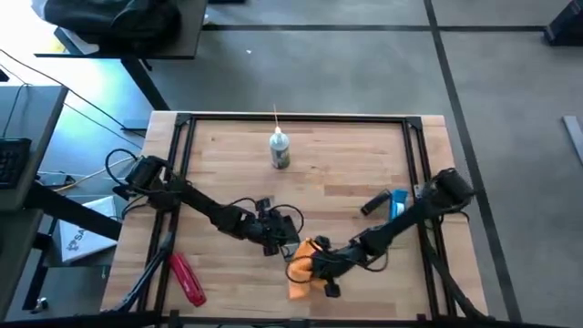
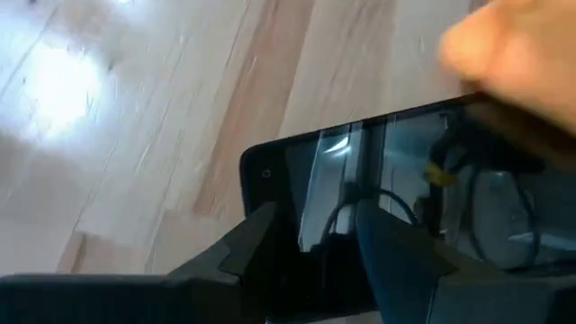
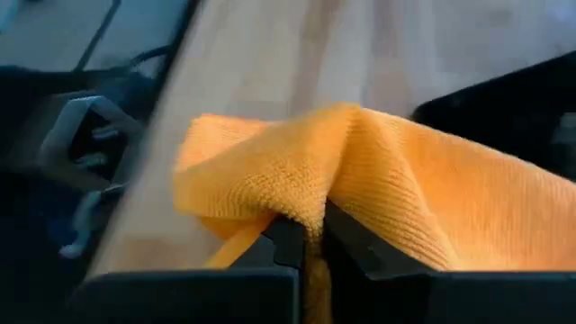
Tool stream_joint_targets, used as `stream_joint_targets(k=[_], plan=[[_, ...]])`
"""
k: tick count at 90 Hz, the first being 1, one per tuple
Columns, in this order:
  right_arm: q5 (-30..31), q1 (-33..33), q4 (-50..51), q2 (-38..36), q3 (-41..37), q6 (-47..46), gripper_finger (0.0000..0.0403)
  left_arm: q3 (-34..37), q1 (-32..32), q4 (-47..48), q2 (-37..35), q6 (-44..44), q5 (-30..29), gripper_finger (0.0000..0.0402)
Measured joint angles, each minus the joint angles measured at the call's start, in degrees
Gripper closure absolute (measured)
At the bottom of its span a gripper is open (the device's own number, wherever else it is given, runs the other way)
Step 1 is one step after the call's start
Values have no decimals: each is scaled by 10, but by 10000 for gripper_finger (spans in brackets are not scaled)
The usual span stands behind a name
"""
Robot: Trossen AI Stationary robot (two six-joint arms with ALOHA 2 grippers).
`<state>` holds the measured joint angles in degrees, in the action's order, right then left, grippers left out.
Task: Apply microfiber cloth
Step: Wipe the front of the cellphone with a microfiber cloth
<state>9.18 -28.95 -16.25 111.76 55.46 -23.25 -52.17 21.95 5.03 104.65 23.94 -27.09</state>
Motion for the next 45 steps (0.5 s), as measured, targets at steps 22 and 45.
stream_joint_targets(k=[22,45], plan=[[122,46,92,8,3,2,403,1,41,30,-23,16,32,268],[249,42,302,-67,0,-6,403,1,84,55,-65,19,13,268]])
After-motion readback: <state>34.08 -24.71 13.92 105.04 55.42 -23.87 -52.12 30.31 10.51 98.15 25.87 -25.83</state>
